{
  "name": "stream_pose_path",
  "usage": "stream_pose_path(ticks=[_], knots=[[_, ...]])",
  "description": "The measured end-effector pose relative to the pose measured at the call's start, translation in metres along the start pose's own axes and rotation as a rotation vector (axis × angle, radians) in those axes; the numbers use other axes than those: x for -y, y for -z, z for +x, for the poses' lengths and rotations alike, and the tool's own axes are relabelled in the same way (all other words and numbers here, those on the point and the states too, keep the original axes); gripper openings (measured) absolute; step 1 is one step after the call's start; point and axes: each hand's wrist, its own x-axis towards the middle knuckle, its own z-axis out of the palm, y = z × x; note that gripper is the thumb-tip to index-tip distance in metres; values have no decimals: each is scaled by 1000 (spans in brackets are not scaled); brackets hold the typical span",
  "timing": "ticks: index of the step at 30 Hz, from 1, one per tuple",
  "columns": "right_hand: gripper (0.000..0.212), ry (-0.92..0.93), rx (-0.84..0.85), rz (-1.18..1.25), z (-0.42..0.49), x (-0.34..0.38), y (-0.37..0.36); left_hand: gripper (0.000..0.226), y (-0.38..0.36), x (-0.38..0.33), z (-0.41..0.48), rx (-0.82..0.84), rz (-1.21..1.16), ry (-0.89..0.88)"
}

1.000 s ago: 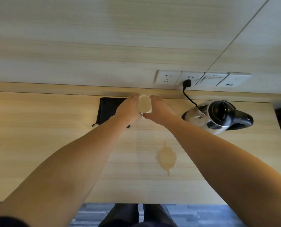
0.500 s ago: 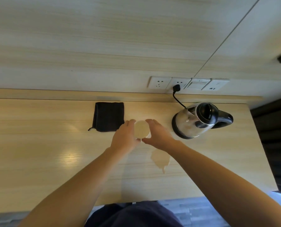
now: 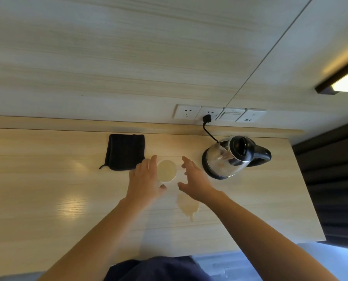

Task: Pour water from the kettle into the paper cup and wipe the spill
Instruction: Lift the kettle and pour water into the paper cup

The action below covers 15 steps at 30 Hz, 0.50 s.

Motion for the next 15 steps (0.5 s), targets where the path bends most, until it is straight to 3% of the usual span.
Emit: stream_pose_path(ticks=[5, 9, 12, 15], knots=[[42, 102, -322, 11, -40, -17, 70, 94, 18, -55, -7, -109, -196, -173], [19, 96, -562, 60, -55, -68, 144, 93, 3, -111, 8, -96, -328, -215], [25, 21, -517, 47, -47, -122, 183, 93, -22, -151, 23, -46, -362, -196], [27, -34, -338, 92, -31, -164, 201, 93, -54, -181, 37, -28, -425, -98]])
